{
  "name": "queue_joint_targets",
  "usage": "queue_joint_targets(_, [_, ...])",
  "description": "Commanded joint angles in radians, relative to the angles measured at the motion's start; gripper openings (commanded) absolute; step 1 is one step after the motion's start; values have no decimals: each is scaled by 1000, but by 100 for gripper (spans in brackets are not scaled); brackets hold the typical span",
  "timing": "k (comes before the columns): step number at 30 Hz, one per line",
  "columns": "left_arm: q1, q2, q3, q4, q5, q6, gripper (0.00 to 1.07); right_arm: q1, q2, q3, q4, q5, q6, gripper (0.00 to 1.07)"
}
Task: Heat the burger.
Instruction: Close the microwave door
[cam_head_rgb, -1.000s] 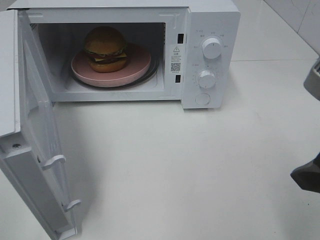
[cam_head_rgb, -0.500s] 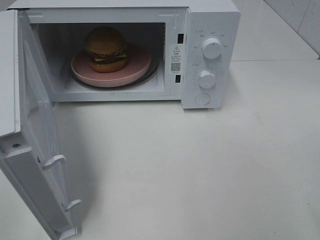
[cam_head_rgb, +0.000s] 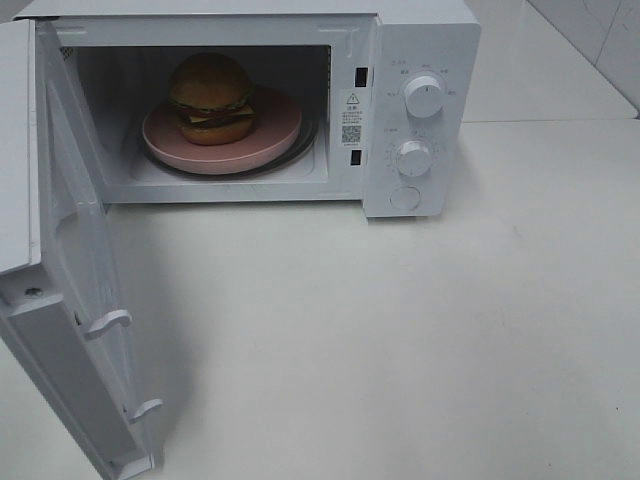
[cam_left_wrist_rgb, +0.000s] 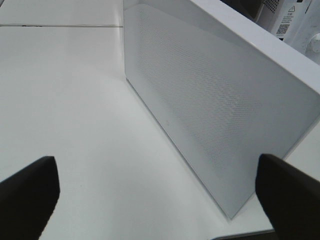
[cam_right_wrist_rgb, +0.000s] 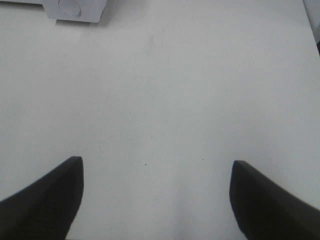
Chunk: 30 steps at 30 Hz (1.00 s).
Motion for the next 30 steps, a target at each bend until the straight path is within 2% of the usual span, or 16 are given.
queue_joint_targets(1, [5,2,3,-1,4,-5,100,-50,-88,7,10,10,-1,76])
queue_joint_targets(7, [5,2,3,-1,4,-5,100,-107,-239,7,14,10,0,76])
queue_joint_targets(12, [5,2,3,-1,4,-5,100,-113,-309,7,13,10,1,76])
queue_joint_targets(30, [5,2,3,-1,4,-5,100,-113,-308,7,13,10,2,76])
